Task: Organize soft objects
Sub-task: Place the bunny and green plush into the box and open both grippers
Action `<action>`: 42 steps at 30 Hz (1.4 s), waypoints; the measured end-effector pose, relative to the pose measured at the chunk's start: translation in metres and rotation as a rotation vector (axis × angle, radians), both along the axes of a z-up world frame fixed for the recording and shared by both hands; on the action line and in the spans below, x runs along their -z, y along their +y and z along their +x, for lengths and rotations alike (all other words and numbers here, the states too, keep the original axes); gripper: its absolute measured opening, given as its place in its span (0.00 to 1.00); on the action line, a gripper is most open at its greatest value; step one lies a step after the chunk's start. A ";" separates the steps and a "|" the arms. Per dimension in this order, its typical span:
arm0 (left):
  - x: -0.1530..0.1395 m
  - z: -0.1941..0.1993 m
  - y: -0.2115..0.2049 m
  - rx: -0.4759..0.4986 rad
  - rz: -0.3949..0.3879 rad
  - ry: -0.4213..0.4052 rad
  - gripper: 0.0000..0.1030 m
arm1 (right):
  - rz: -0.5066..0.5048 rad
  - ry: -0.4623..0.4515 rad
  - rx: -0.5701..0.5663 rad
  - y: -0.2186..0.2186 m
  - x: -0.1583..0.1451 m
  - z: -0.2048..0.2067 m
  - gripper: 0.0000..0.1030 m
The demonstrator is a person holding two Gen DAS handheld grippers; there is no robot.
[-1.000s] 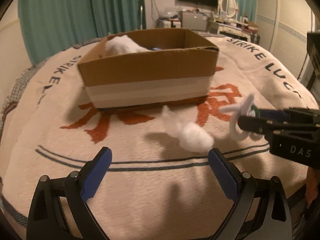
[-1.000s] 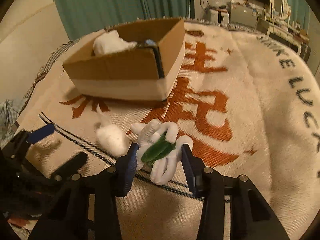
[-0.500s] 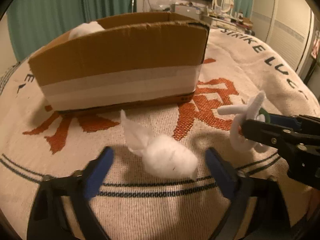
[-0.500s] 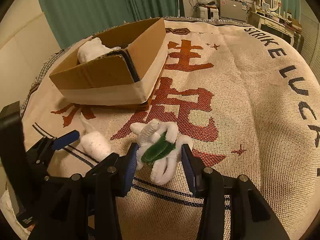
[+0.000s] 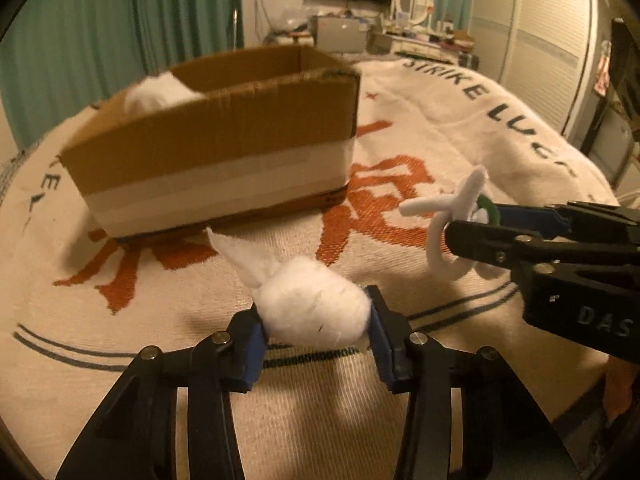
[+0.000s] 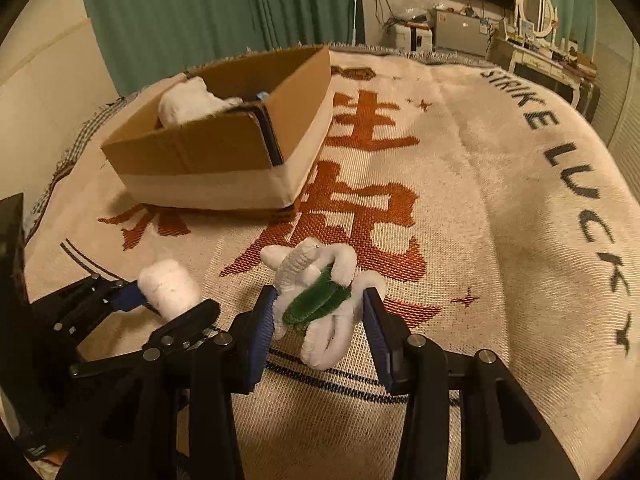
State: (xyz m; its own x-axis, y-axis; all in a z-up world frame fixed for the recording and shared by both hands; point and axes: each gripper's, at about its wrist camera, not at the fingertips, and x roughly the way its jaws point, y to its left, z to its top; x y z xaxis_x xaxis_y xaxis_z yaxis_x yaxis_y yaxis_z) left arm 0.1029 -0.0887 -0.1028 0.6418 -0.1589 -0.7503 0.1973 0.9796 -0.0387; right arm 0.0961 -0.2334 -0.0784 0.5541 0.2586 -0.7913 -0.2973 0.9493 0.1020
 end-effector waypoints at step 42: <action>-0.152 0.117 0.083 -0.106 -0.015 -0.293 0.42 | 0.035 -0.317 -0.087 0.098 -0.180 0.107 0.43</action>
State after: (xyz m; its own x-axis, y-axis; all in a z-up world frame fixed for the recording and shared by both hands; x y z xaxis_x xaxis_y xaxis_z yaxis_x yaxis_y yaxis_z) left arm 0.2196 -0.0058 0.0489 0.8439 -0.0886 -0.5292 0.0986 0.9951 -0.0095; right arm 0.2029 -0.1356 0.1019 0.7461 0.3391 -0.5730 -0.3988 0.9167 0.0233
